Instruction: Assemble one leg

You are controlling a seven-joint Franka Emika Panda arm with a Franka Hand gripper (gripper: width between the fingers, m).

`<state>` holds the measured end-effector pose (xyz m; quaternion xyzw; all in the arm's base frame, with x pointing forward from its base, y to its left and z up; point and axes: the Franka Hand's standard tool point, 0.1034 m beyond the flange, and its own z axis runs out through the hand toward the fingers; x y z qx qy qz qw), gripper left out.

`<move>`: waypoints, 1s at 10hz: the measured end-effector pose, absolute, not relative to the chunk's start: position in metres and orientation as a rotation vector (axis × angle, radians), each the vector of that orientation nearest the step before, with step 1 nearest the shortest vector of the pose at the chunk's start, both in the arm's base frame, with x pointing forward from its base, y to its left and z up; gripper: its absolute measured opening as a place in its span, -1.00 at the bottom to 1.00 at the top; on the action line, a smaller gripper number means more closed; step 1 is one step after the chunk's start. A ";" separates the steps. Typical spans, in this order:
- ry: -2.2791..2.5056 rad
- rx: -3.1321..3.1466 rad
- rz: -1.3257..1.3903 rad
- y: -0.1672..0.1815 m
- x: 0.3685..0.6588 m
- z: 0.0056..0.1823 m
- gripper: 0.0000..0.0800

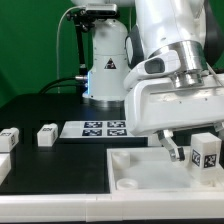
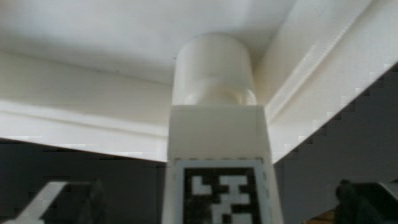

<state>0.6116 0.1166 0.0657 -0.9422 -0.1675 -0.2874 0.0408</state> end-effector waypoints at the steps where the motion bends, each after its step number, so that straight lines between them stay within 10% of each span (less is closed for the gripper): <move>1: -0.526 -2.900 -0.814 0.119 0.610 0.064 0.62; 10: -0.499 -2.991 -0.040 0.127 0.617 0.078 0.62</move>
Offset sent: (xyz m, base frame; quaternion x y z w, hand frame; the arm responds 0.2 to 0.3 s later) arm 0.0105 -0.0138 0.0108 -0.0367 -0.2591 0.0295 0.9647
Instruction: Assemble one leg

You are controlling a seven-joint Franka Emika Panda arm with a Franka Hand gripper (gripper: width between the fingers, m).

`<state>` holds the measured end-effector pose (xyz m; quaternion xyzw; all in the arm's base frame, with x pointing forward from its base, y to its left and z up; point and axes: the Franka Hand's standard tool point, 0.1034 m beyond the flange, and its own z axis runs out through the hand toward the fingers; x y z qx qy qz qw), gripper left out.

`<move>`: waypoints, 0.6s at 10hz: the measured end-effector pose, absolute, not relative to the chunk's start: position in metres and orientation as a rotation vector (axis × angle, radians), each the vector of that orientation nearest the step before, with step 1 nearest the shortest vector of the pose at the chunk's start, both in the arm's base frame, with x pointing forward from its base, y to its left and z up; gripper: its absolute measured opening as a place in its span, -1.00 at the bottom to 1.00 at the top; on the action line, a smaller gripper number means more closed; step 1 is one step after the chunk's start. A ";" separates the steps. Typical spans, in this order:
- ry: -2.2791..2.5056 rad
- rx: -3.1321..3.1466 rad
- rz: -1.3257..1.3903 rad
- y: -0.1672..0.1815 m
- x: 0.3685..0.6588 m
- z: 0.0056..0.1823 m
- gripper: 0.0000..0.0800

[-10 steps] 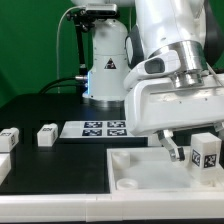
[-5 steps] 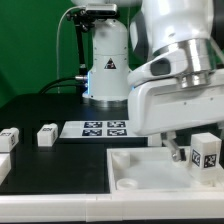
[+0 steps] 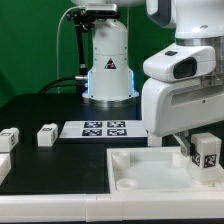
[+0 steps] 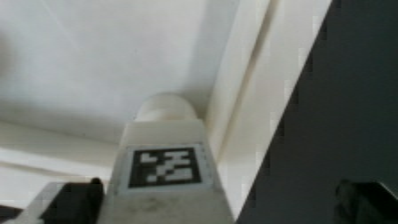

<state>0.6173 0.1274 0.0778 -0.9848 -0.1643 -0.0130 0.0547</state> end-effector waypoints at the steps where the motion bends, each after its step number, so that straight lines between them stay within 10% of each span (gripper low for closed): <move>1: -0.477 -2.996 -0.045 0.124 0.619 0.078 0.62; 6: -0.383 -3.009 -0.111 0.124 0.628 0.086 0.62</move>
Offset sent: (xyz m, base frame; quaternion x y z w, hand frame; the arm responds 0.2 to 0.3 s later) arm 0.0070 -0.0111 0.0076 -0.0227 0.0324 0.0470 0.9981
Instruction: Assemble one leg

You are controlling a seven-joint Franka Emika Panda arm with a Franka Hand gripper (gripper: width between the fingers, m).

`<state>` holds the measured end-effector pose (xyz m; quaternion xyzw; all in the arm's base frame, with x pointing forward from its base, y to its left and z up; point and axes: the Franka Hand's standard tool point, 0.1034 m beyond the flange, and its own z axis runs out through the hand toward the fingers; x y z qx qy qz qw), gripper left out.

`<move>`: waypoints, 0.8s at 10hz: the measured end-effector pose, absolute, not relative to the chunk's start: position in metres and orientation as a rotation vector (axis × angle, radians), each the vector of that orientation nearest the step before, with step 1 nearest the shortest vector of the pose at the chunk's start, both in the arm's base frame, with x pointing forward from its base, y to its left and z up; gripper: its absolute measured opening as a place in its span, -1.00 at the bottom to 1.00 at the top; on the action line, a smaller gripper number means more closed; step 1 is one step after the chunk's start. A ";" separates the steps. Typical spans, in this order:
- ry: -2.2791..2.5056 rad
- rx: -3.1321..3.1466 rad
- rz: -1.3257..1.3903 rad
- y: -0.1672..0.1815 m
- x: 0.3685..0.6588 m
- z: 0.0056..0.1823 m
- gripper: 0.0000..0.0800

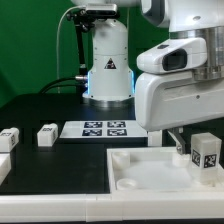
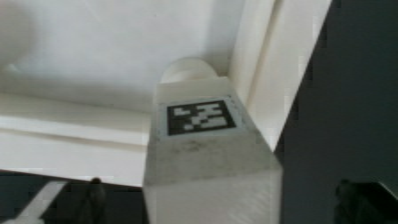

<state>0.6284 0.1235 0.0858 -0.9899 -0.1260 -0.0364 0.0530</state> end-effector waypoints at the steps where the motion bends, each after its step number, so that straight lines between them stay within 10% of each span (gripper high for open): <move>1: -0.389 -3.009 -0.108 0.123 0.628 0.085 0.40; 2: -0.390 -3.008 -0.108 0.123 0.628 0.085 0.40; 4: -0.387 -3.010 -0.110 0.121 0.629 0.085 -0.26; 8: -0.342 -3.015 -0.109 0.121 0.629 0.085 -0.26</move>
Offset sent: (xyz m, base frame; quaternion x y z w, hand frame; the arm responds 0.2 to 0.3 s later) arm 0.0000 0.0000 0.0000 0.0000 0.0000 0.0000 1.0000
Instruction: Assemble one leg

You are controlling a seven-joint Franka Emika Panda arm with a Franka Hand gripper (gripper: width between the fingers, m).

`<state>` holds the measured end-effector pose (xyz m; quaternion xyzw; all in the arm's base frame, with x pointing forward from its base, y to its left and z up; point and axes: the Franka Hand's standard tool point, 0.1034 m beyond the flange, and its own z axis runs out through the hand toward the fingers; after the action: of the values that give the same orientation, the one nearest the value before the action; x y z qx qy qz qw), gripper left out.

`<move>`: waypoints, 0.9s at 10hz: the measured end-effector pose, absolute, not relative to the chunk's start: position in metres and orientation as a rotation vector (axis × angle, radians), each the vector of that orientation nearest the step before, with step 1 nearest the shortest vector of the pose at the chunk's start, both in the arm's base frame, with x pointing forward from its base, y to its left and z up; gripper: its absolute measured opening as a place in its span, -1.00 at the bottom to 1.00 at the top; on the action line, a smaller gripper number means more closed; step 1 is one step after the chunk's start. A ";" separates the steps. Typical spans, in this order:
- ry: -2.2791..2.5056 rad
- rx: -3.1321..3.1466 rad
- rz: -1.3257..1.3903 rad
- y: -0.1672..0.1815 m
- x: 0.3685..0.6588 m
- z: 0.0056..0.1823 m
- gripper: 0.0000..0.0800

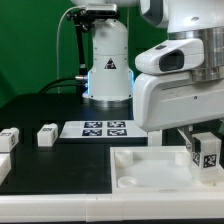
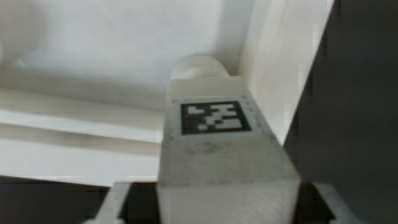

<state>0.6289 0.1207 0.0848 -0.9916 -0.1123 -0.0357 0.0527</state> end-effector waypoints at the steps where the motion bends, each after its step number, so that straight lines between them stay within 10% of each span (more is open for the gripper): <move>1: -0.267 -3.019 -0.106 0.120 0.629 0.085 -0.26; 9: 1.375 -2.669 -0.040 0.110 0.631 0.082 -0.26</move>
Offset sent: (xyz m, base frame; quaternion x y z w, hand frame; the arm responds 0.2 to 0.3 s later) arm -0.0065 -0.0080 -0.0038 0.0079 0.0135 0.3273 0.9448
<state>0.6308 0.1098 0.0824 -0.8867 0.4569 -0.0134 0.0691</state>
